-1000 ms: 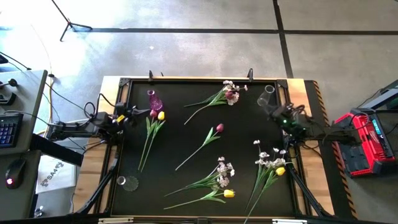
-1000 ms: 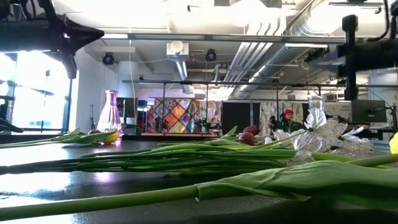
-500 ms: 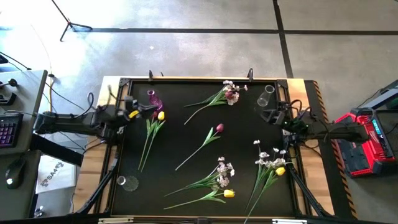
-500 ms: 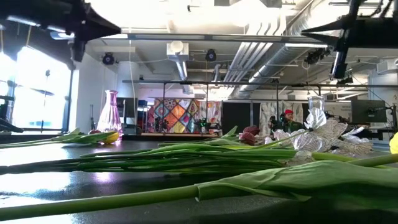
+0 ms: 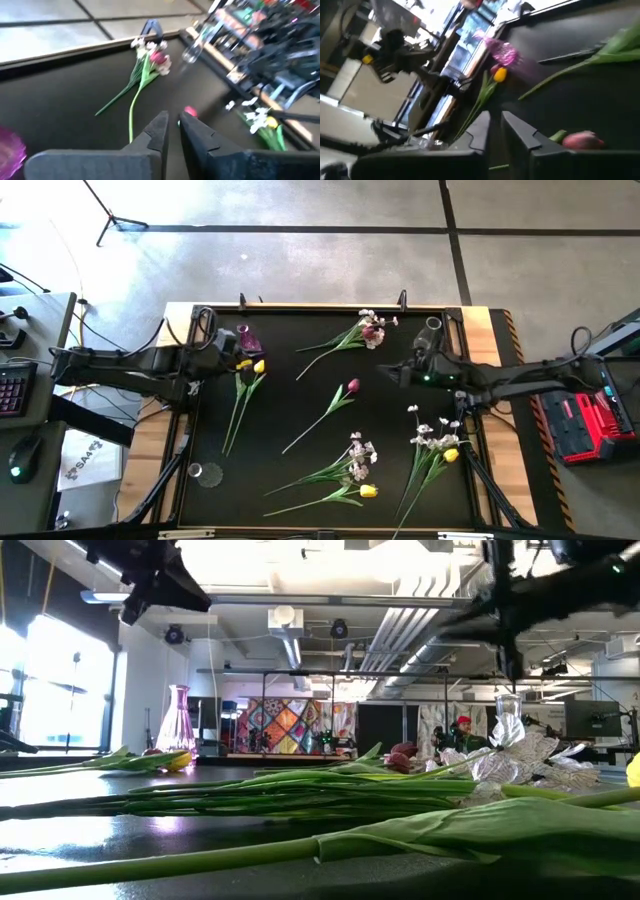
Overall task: Sort flowers into vase by color
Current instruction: Put the top left yellow flower into the violet vase
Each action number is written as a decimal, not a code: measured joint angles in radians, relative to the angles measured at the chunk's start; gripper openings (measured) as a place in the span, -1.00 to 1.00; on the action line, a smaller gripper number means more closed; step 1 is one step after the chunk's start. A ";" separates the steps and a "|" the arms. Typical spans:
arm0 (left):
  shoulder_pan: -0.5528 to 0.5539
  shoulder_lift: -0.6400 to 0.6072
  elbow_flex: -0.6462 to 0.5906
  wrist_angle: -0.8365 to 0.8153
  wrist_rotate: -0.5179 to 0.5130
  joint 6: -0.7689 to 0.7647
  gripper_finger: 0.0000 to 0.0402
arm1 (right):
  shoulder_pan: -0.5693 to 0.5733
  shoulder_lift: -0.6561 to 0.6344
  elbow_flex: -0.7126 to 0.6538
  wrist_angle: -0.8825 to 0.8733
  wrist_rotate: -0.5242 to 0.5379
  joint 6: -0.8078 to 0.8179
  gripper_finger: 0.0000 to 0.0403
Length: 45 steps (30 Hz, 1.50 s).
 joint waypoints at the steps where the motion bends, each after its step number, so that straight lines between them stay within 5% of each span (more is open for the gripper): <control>1: 0.000 0.004 0.000 -0.016 0.000 -0.001 -0.74 | 0.000 0.028 0.031 -0.001 -0.009 -0.020 -0.71; 10: 0.001 0.184 0.000 -0.254 -0.101 -0.148 -0.41 | -0.001 0.292 0.320 -0.221 0.000 -0.134 -0.28; 17: -0.003 0.366 0.000 -0.297 0.073 -0.249 -0.38 | 0.000 0.426 0.445 -0.389 -0.042 -0.153 -0.22; 23: -0.030 0.542 -0.003 -0.490 0.095 -0.440 -0.38 | 0.016 0.440 0.454 -0.390 -0.048 -0.139 -0.22; 35: -0.069 0.700 -0.012 -0.450 0.202 -0.506 -0.39 | 0.048 0.437 0.454 -0.390 -0.037 -0.106 -0.22; 45: -0.068 0.705 -0.012 -0.408 0.237 -0.479 -0.48 | 0.053 0.437 0.454 -0.390 -0.039 -0.082 -0.22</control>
